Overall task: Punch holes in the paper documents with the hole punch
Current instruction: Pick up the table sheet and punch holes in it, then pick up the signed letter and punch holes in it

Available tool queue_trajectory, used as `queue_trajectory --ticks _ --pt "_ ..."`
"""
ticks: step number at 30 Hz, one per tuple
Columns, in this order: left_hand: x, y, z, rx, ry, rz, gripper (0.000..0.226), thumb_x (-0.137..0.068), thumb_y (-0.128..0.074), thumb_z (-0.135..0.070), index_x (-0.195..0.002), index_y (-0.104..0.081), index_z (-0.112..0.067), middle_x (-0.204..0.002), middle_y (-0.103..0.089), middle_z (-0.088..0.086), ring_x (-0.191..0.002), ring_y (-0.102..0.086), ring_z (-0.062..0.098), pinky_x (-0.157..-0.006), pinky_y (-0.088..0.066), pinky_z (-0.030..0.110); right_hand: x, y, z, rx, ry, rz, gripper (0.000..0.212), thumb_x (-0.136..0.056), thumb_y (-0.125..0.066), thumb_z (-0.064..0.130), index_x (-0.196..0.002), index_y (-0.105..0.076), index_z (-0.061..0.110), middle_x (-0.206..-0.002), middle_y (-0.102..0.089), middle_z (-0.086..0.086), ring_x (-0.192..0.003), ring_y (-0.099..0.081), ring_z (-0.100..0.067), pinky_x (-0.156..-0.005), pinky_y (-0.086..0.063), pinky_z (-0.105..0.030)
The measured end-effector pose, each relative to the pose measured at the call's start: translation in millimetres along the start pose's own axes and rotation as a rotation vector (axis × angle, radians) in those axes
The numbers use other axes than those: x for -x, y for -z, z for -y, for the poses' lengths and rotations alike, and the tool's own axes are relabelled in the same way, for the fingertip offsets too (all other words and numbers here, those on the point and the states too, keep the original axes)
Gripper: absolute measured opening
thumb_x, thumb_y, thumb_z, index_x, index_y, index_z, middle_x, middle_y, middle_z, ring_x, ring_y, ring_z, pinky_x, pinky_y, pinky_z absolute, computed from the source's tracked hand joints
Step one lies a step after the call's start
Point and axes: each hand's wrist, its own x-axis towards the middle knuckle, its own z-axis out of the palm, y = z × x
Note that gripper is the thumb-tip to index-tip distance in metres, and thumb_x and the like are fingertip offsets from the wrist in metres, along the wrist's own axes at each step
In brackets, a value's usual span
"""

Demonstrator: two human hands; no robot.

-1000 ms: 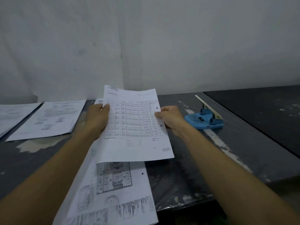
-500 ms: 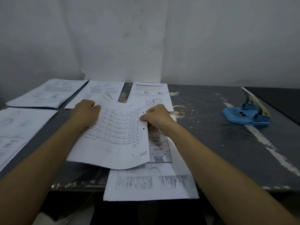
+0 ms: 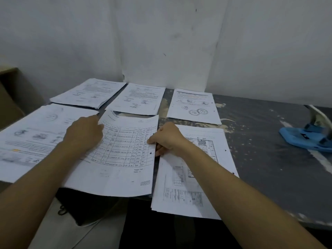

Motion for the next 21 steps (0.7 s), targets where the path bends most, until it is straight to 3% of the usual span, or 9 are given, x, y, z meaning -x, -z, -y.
queue_trajectory --ticks 4,9,14,18,21 --pt "10.3 -1.0 -0.6 -0.109 -0.027 -0.075 0.028 -0.101 -0.043 -0.032 -0.111 -0.052 -0.007 -0.086 -0.054 0.008 -0.078 -0.052 0.027 -0.068 -0.039 0.035 3.2 -5.4 10.0 0.287 0.047 -0.032 0.019 -0.076 -0.075 0.006 -0.071 -0.058 0.001 -0.063 -0.07 -0.022 -0.051 -0.07 -0.032 -0.053 -0.061 -0.039" --pt "13.6 -8.2 -1.3 -0.215 -0.086 -0.145 0.027 -0.099 -0.046 -0.031 -0.109 -0.055 -0.008 -0.092 -0.062 0.009 -0.081 -0.063 0.029 -0.066 -0.038 0.033 5.7 0.4 19.9 0.496 0.11 -0.077 0.026 -0.074 -0.083 0.019 -0.084 -0.066 0.002 -0.061 -0.071 -0.012 -0.037 -0.062 -0.019 -0.038 -0.045 -0.022" --pt "13.4 -12.9 -2.7 -0.23 -0.101 -0.2 0.025 -0.094 -0.051 -0.023 -0.112 -0.052 -0.006 -0.098 -0.054 0.01 -0.079 -0.058 0.03 -0.062 -0.037 0.036 -5.1 6.8 21.6 0.481 0.184 -0.203 0.038 -0.082 -0.075 0.044 -0.075 -0.058 0.011 -0.052 -0.065 -0.002 -0.032 -0.058 -0.013 -0.037 -0.043 -0.018" --pt "4.5 -19.3 -4.3 -0.237 -0.116 -0.222 0.026 -0.088 -0.054 -0.015 -0.11 -0.058 -0.003 -0.093 -0.051 0.009 -0.074 -0.04 0.023 -0.058 -0.034 0.035 -25.0 9.2 25.9 0.405 0.24 -0.355 0.03 -0.084 -0.067 0.03 -0.061 -0.051 0.018 -0.048 -0.056 0.006 -0.035 -0.06 -0.014 -0.031 -0.035 -0.012" --pt "-7.3 -20.8 -9.3 -0.21 -0.143 -0.249 0.014 -0.086 -0.055 -0.014 -0.096 -0.057 -0.005 -0.092 -0.055 0.01 -0.077 -0.046 0.025 -0.057 -0.034 0.035 -49.1 7.9 32.6 0.363 0.228 -0.427 0.022 -0.079 -0.064 0.031 -0.077 -0.053 0.013 -0.064 -0.056 0.003 -0.053 -0.061 -0.017 -0.04 -0.035 -0.017"
